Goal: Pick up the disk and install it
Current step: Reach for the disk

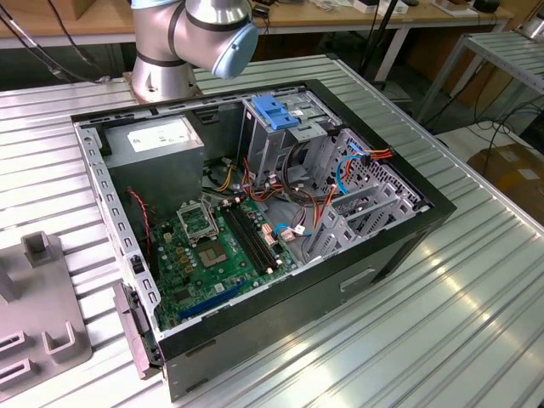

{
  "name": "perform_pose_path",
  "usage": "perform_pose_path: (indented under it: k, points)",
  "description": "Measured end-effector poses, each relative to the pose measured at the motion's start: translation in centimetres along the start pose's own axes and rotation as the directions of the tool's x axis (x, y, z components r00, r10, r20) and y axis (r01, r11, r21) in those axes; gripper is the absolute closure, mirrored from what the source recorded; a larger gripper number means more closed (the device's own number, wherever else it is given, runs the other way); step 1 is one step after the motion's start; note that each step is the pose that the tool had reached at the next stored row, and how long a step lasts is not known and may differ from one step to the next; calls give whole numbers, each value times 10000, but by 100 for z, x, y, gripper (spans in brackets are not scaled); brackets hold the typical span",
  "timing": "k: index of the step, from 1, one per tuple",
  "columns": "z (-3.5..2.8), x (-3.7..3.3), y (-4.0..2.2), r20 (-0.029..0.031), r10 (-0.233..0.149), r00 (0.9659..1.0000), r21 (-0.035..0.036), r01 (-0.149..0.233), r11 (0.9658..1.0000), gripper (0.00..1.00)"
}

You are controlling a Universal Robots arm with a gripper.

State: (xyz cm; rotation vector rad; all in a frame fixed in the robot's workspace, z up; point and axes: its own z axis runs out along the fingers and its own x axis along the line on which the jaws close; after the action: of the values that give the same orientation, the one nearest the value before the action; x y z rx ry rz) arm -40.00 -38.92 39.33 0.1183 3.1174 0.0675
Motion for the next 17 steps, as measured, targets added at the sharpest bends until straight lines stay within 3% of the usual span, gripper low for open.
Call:
perform_pose_path:
  k: [13,17]
  points:
    - [-8,359,-10,0,0,10000,1,0,10000,90]
    - [-9,490,21,0,1,10000,0,-1,10000,90]
